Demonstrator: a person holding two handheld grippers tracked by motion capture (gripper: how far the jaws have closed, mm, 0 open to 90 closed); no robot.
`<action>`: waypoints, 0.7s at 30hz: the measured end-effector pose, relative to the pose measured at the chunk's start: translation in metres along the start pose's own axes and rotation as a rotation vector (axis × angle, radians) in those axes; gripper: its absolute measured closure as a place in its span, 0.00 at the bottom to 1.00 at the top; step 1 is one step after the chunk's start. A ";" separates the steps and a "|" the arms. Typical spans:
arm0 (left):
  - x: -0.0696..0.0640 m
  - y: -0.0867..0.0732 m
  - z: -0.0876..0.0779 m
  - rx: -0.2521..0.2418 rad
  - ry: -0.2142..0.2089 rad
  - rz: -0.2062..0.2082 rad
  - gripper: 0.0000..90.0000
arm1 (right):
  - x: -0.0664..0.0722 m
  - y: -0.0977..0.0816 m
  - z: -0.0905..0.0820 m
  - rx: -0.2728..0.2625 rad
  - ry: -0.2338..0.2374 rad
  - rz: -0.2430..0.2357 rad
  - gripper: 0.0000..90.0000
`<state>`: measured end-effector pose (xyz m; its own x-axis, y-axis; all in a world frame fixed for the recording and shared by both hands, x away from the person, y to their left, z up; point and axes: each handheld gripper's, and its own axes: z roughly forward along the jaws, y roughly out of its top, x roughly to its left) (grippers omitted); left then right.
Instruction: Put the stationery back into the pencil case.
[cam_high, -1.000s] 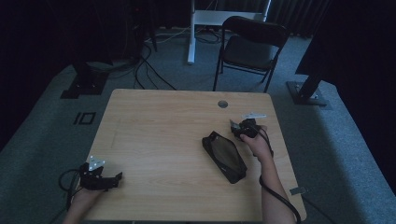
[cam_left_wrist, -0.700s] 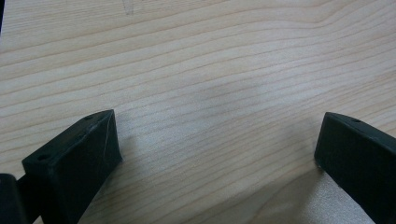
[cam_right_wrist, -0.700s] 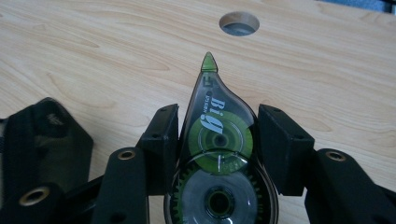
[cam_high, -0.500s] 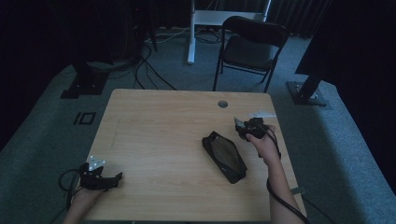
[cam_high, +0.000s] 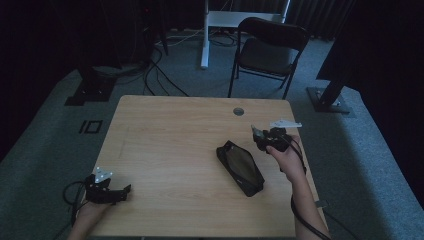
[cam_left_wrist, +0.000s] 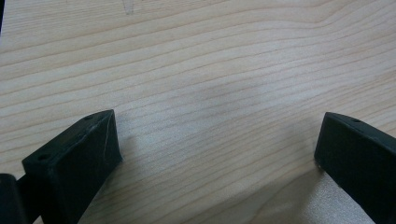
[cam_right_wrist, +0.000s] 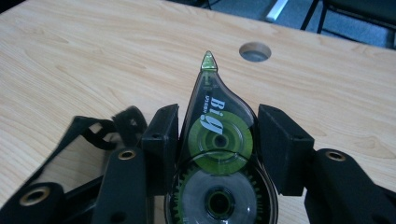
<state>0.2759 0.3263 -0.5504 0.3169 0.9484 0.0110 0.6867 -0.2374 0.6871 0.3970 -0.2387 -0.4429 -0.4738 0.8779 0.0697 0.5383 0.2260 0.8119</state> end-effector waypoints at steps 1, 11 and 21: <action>0.000 0.000 0.000 0.000 0.000 0.000 0.00 | 0.002 0.000 -0.003 -0.003 0.006 0.001 0.55; 0.000 0.000 0.000 0.000 0.000 0.000 0.00 | 0.024 -0.008 -0.021 -0.010 0.026 -0.027 0.55; 0.000 0.000 0.000 0.000 0.000 0.000 0.00 | 0.045 -0.019 -0.024 0.021 0.061 -0.039 0.55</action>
<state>0.2759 0.3263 -0.5504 0.3170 0.9484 0.0111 0.6867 -0.2376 0.6871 0.3493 -0.2136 -0.4414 -0.5358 0.8411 0.0738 0.5324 0.2687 0.8027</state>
